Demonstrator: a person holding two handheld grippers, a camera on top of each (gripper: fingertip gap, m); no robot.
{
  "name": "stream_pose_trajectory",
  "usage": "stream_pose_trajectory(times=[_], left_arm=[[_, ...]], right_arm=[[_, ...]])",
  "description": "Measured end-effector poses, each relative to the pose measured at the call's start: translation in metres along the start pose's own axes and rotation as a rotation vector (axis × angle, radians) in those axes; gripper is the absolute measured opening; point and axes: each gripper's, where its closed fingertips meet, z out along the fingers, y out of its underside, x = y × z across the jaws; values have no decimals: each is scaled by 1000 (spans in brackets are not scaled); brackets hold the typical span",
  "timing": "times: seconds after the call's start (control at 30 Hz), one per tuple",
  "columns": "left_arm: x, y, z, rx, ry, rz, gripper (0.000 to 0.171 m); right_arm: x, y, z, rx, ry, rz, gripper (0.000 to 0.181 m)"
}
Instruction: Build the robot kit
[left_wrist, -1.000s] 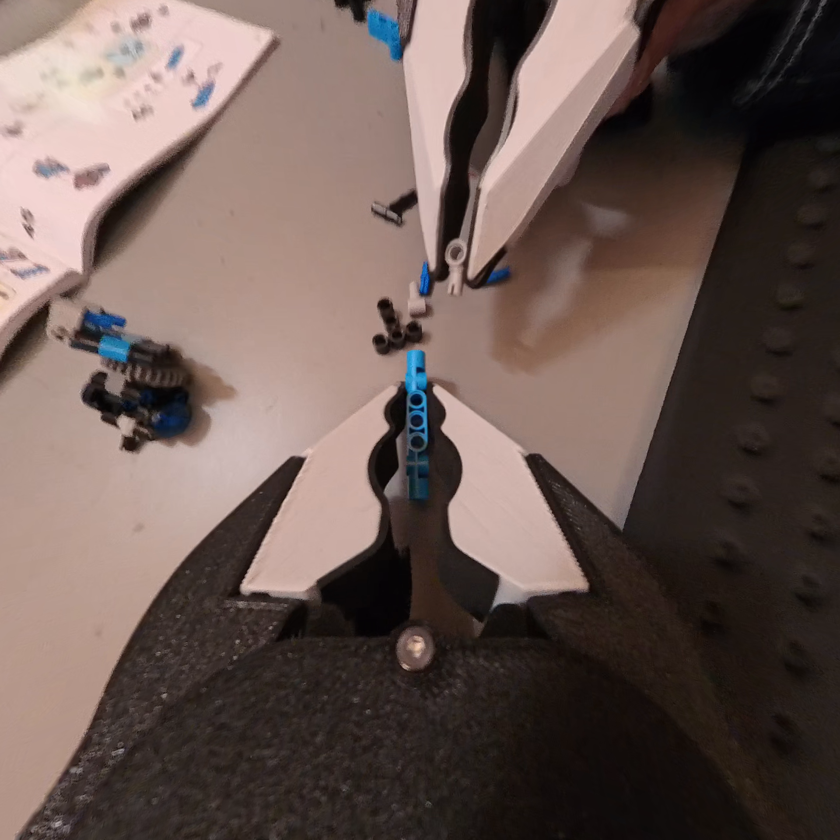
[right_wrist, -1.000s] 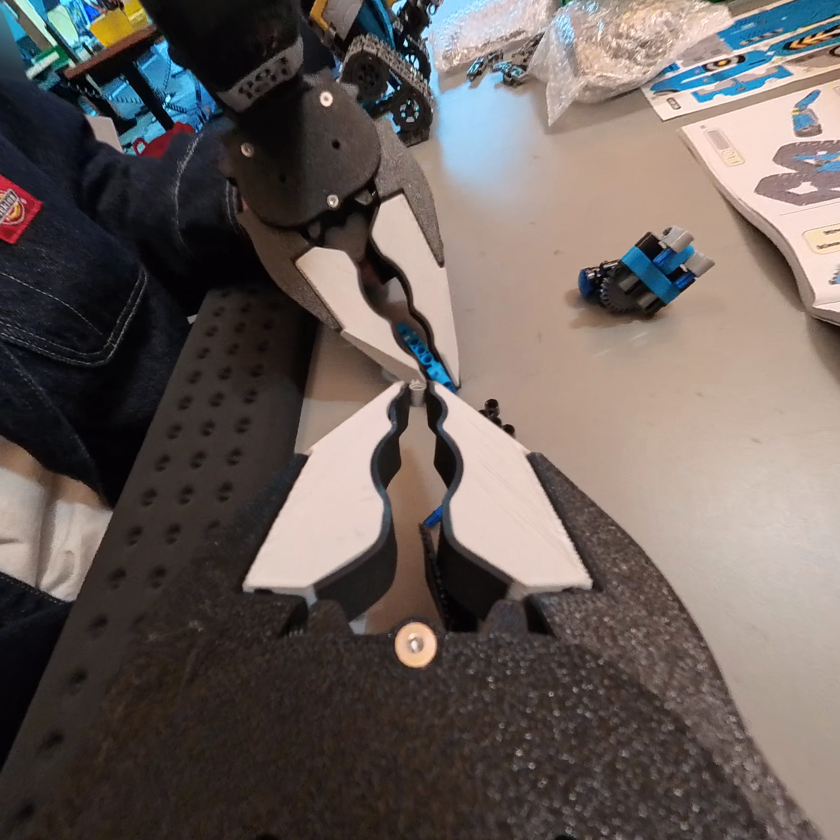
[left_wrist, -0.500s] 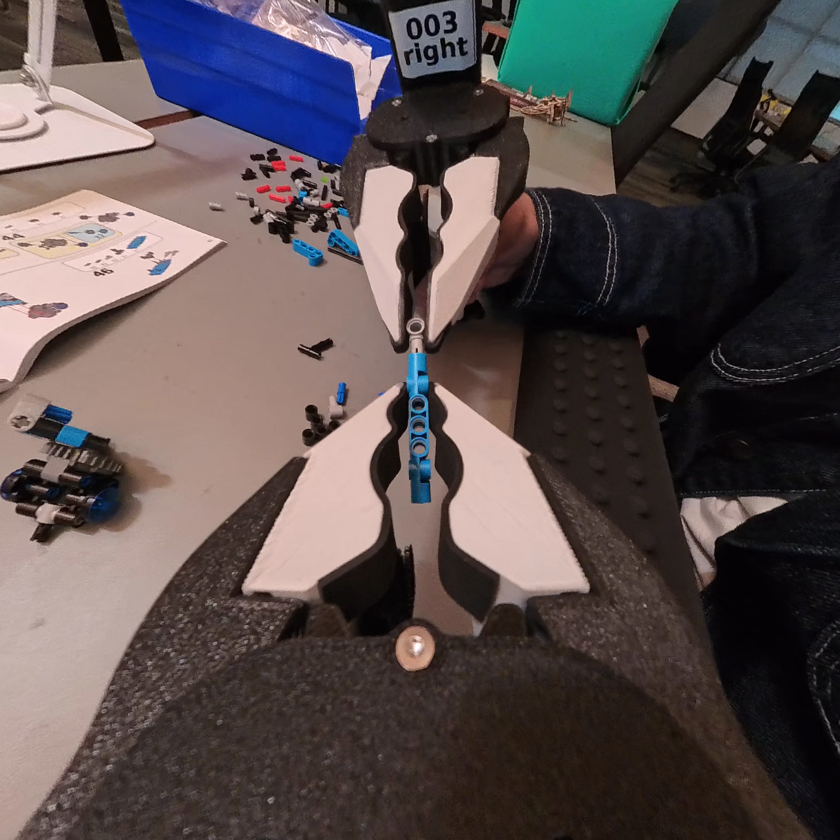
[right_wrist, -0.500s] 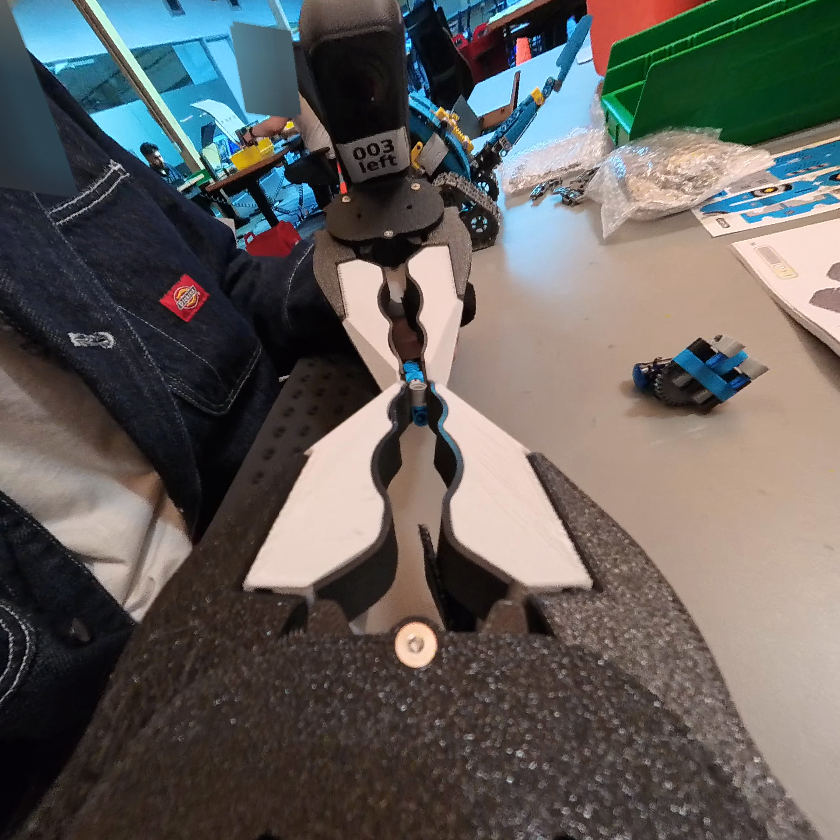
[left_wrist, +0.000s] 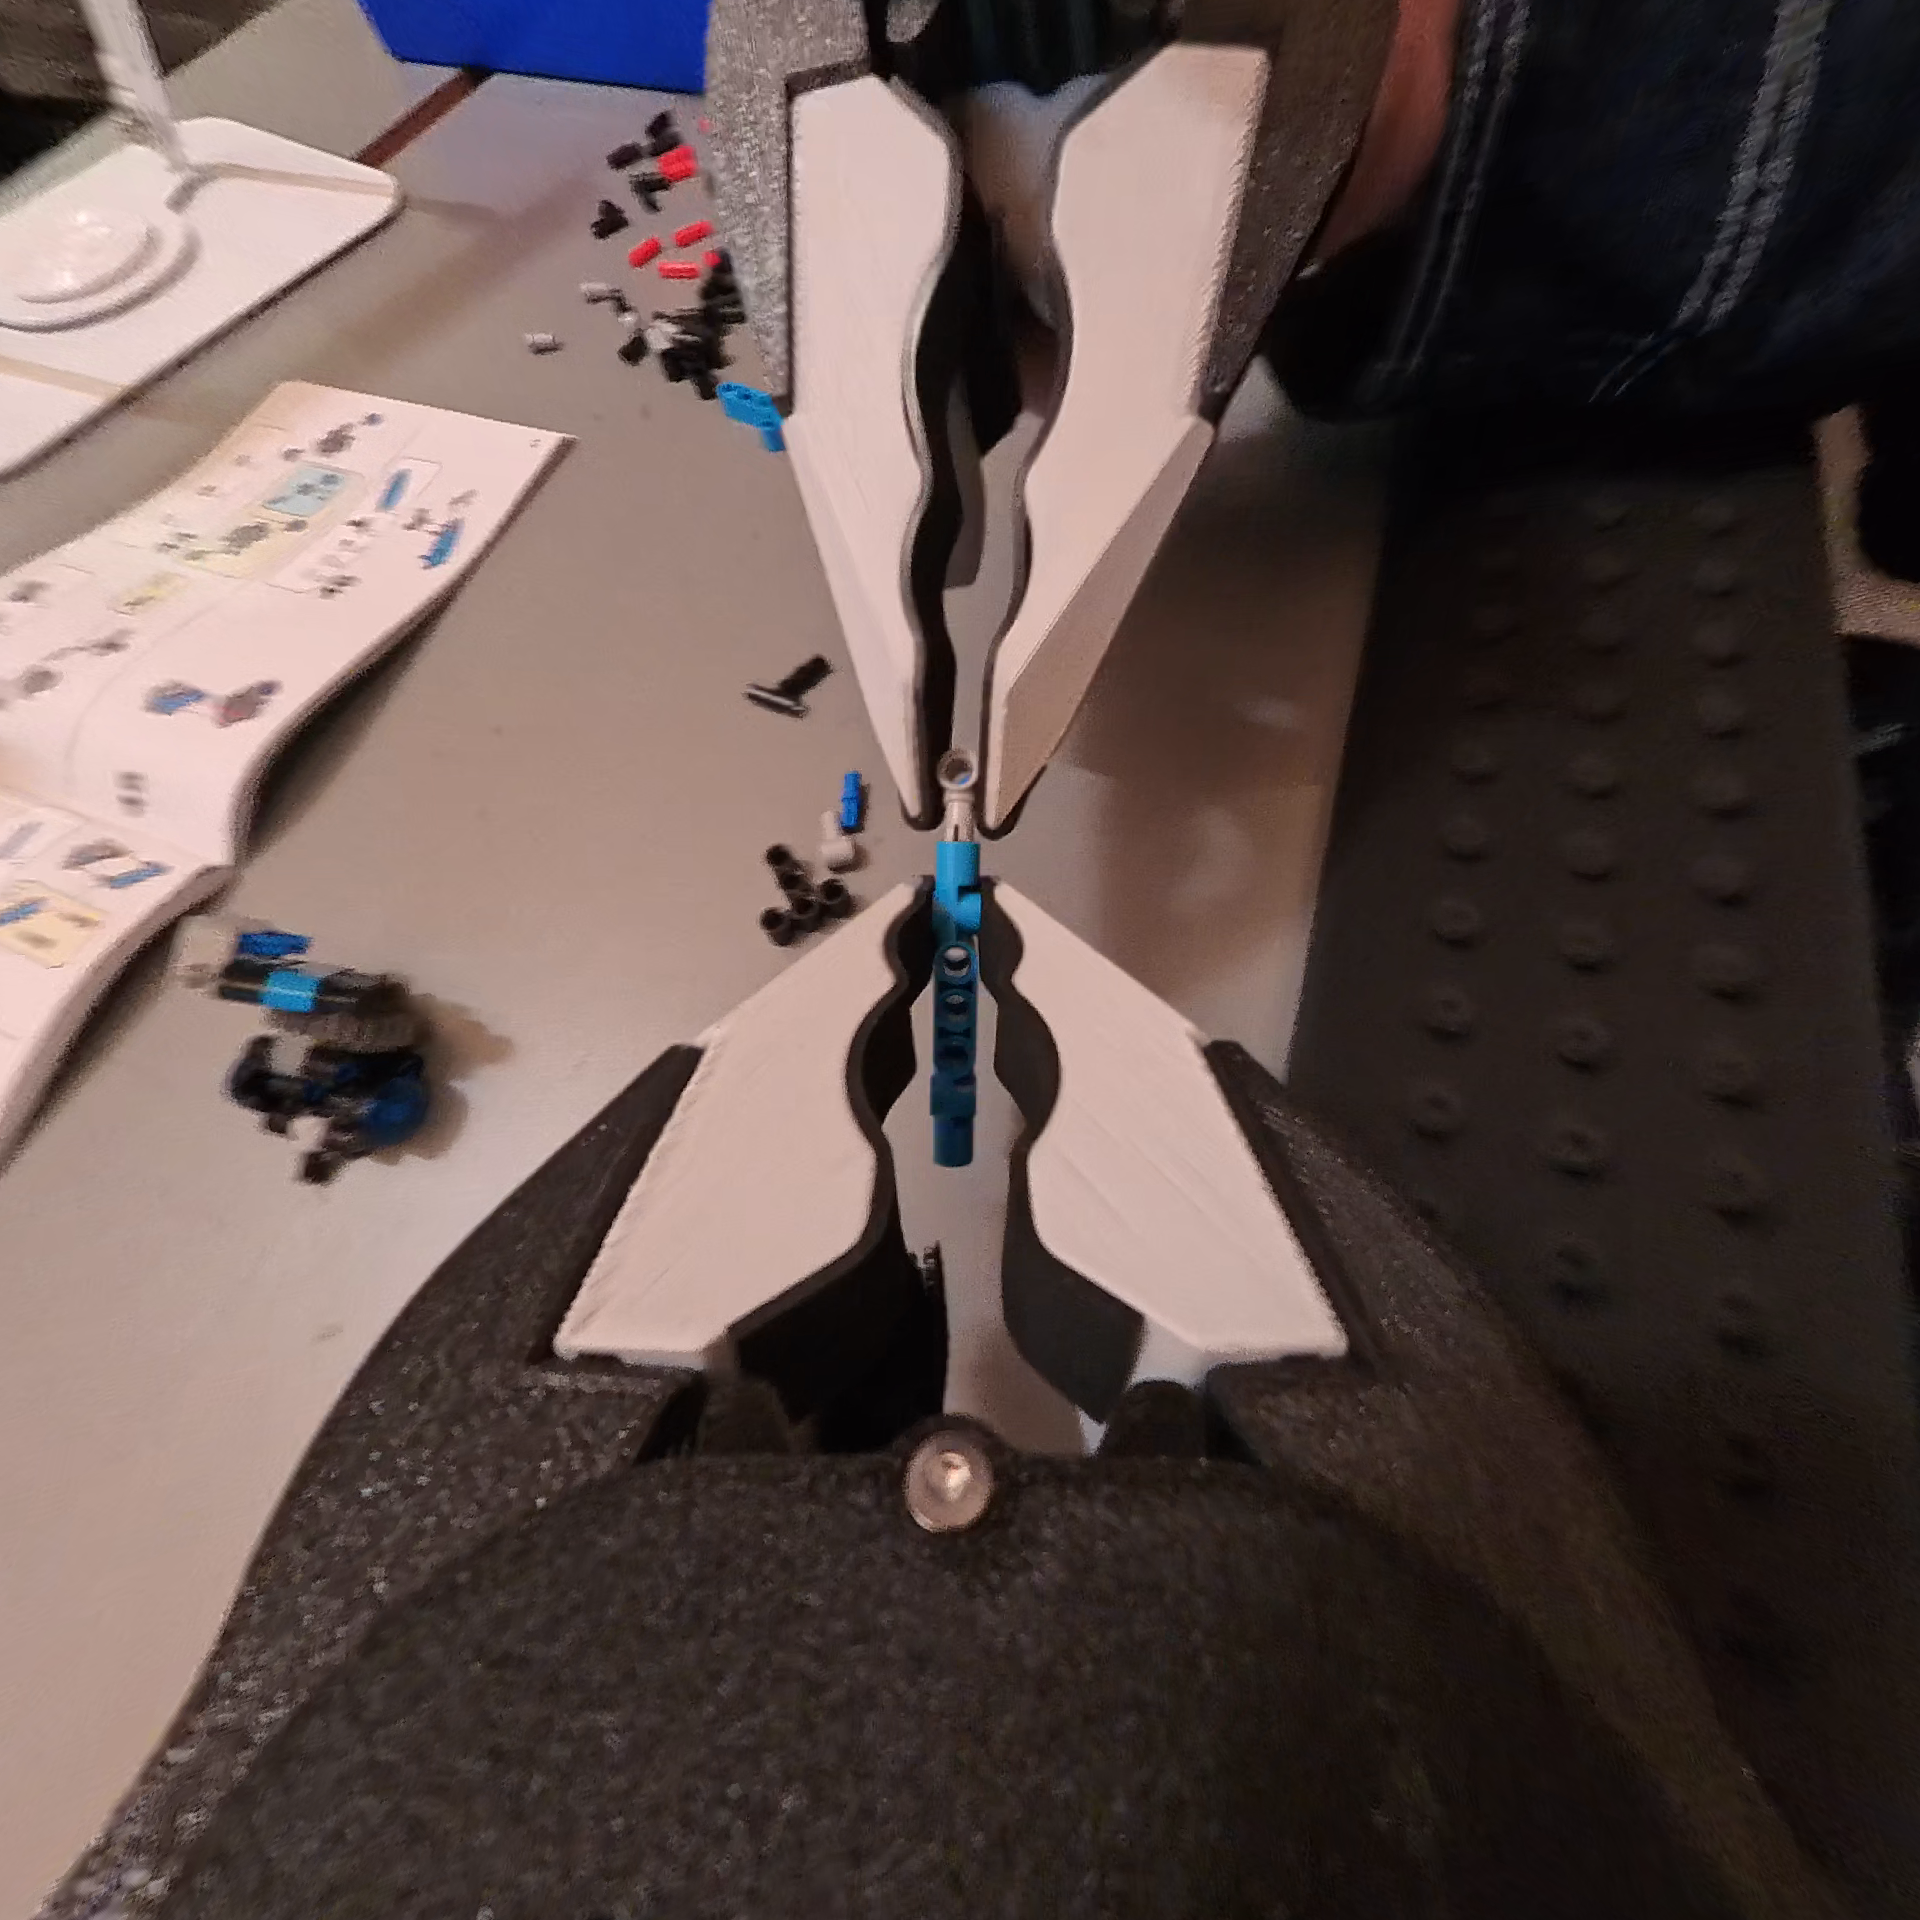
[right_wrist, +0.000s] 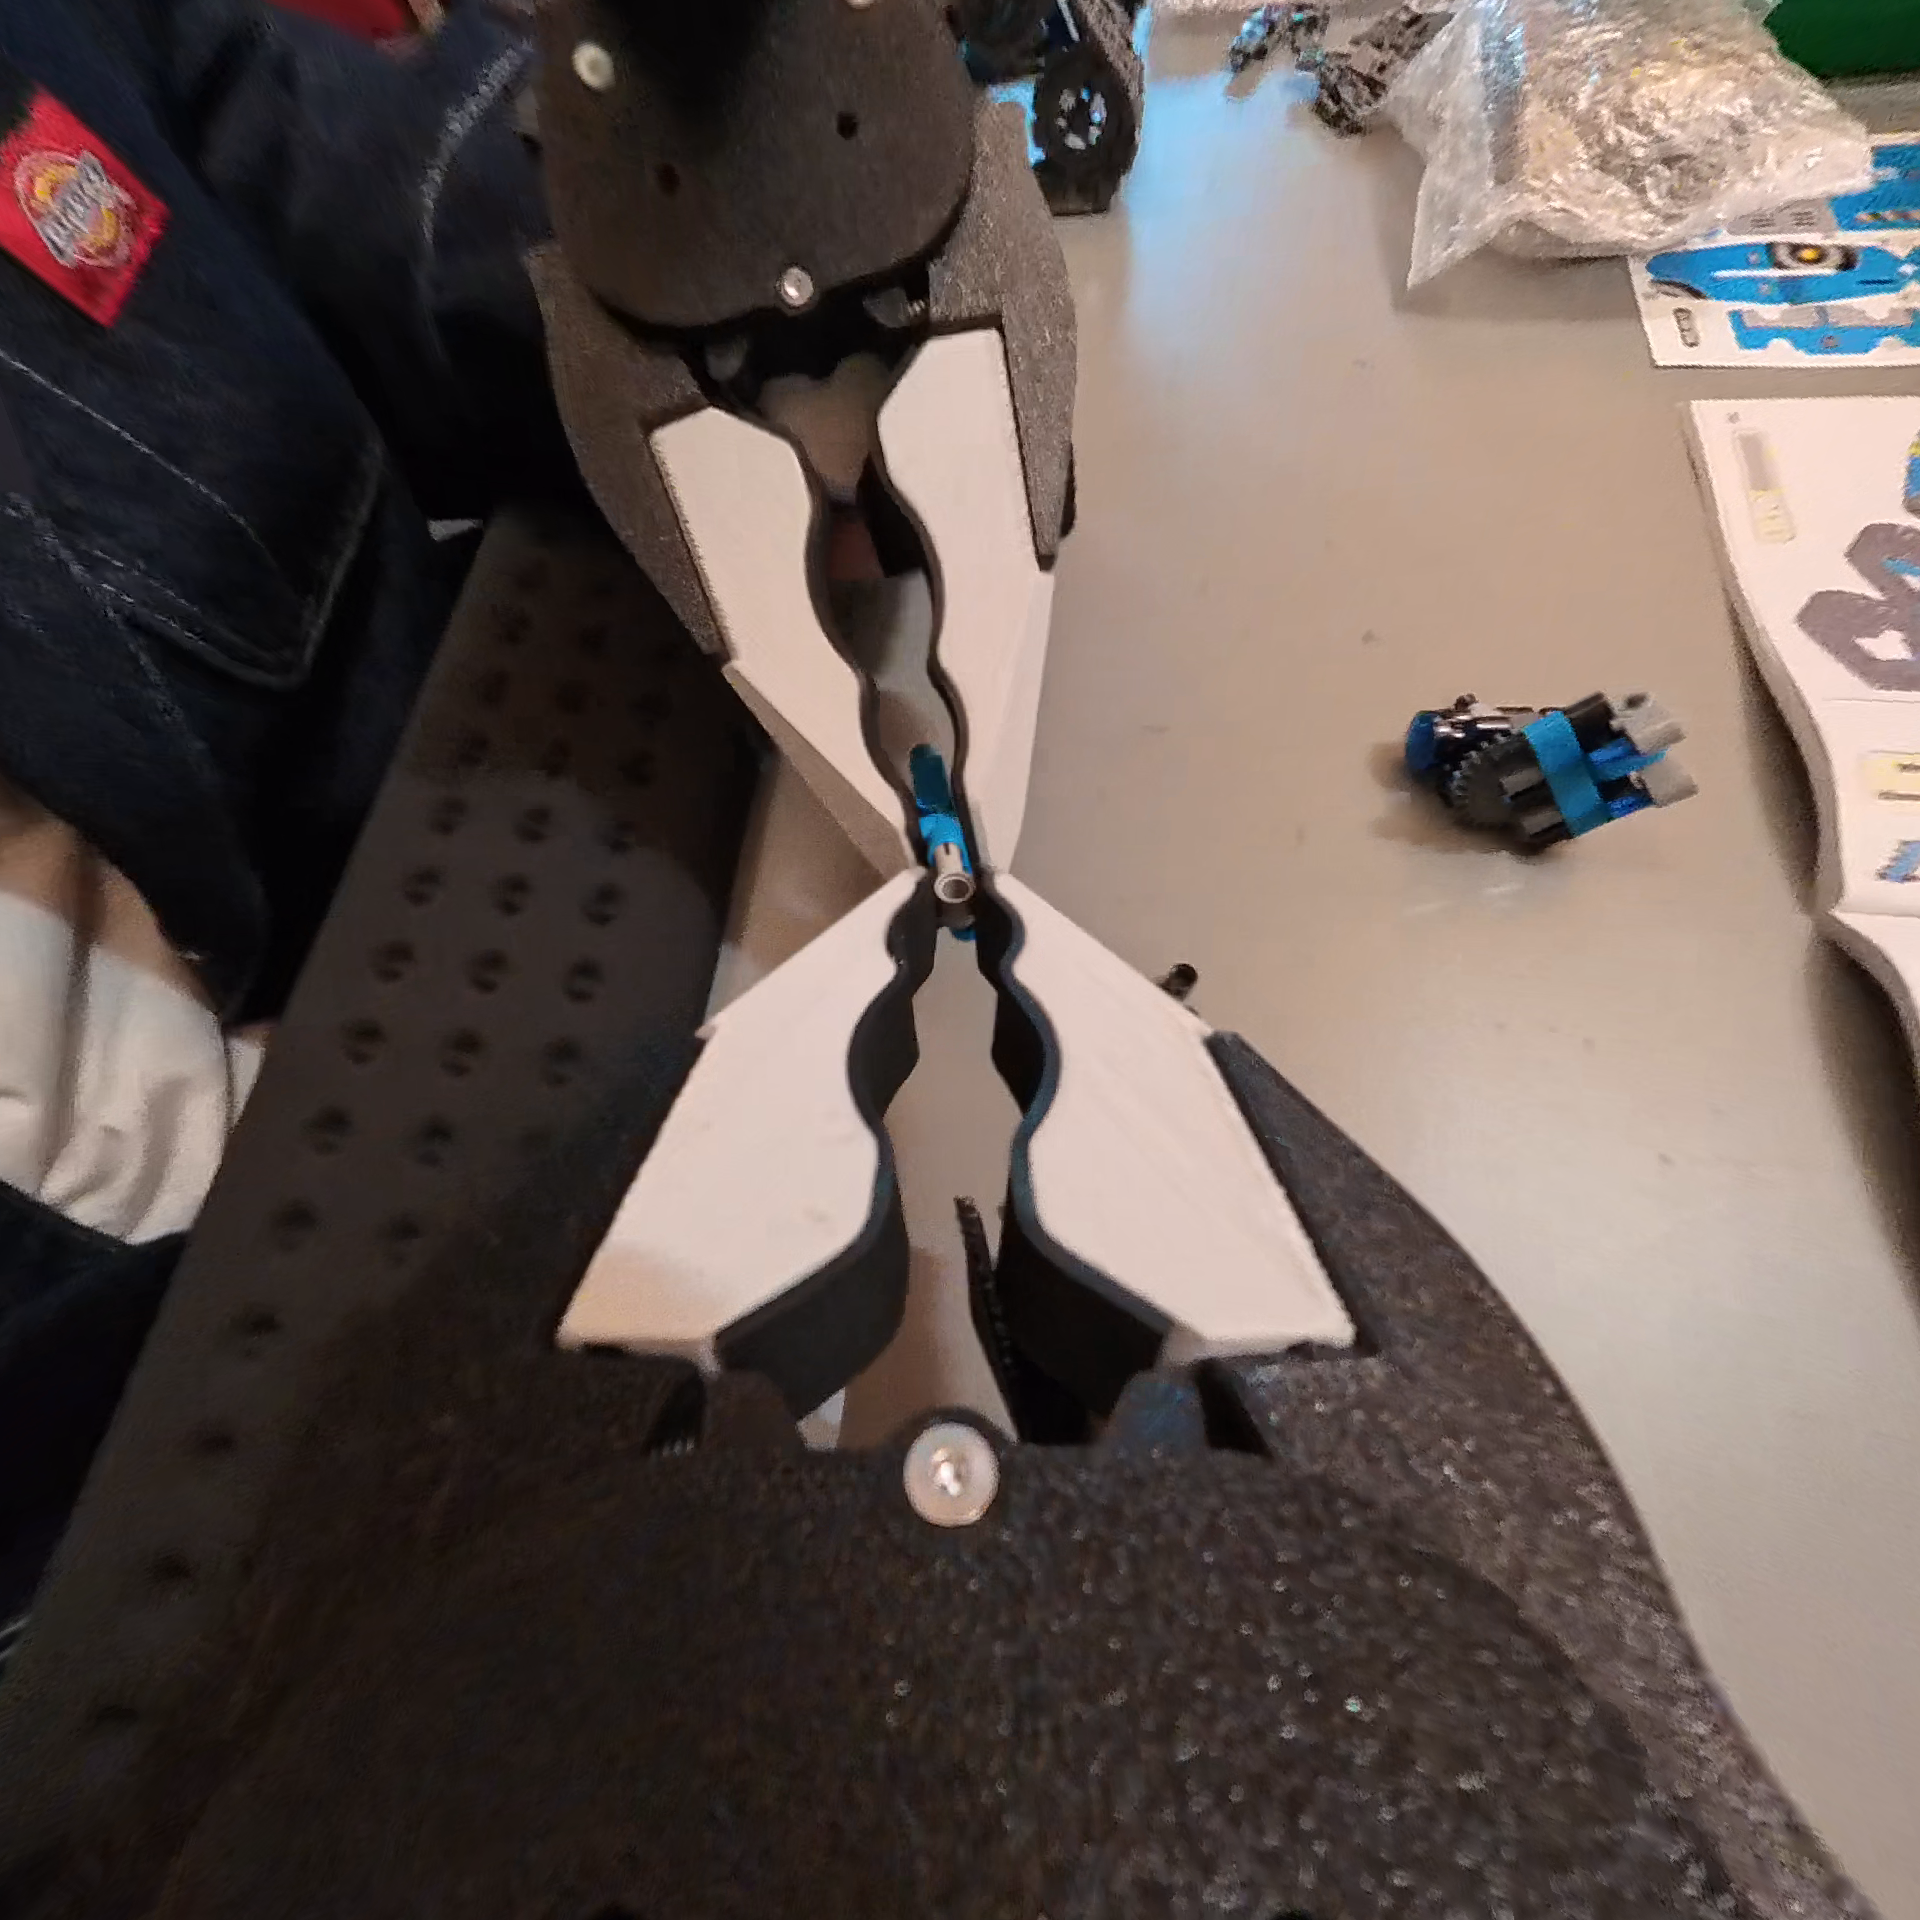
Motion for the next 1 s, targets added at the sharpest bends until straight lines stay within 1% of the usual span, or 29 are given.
stream_pose_trajectory(times=[0.07, 0.13, 0.17, 0.23, 0.33, 0.37, 0.4, 0.43, 0.53, 0.63, 0.67, 0.7, 0.77, 0.83, 0.9, 1.0], left_arm=[[-3, 3, 3, -43, -48, 38, 7], [-7, 21, 8, -150, -72, 59, 7], [-7, 33, 10, -211, -59, 54, 7], [-9, 44, 13, -253, -39, 17, 7], [-9, 43, 14, -219, -7, -45, 8], [-9, 43, 15, -213, -6, -41, 12], [-9, 40, 15, -195, -12, -39, 24], [-8, 37, 15, -176, -12, -42, 29], [-10, 27, 11, -119, -31, -39, 30], [-13, 2, -1, 15, -52, -36, 27], [-11, -5, -5, 56, -47, -29, 21], [-10, -10, -7, 85, -47, -18, 14], [-6, -18, -9, 131, -44, 4, 15], [-5, -26, -12, 167, -77, 56, 15], [-5, -30, -15, 180, -149, 169, 17], [-5, -27, -12, 130, -299, 380, 18]], right_arm=[[3, 2, -1, 10, 4, 15, 6], [7, 13, -2, -16, 16, 29, 7], [11, 20, -2, -36, 34, 30, 7], [14, 31, 0, -79, 46, 33, 7], [11, 39, 6, -112, 36, 21, 7], [13, 44, 8, -136, 49, 15, 7], [14, 49, 10, -161, 59, 7, 7], [14, 53, 12, -177, 63, 7, 6], [16, 50, 13, -160, 72, 3, 6], [14, 32, 6, -55, 56, 16, 7], [12, 22, 1, -2, 45, 26, 7], [10, 13, -3, 57, 23, 40, 7], [7, -2, -10, 148, -10, 64, 7], [5, -6, -13, 177, -38, 88, 7], [6, -7, -13, 190, -56, 130, 7], [5, -11, -16, 247, -132, 236, 7]])
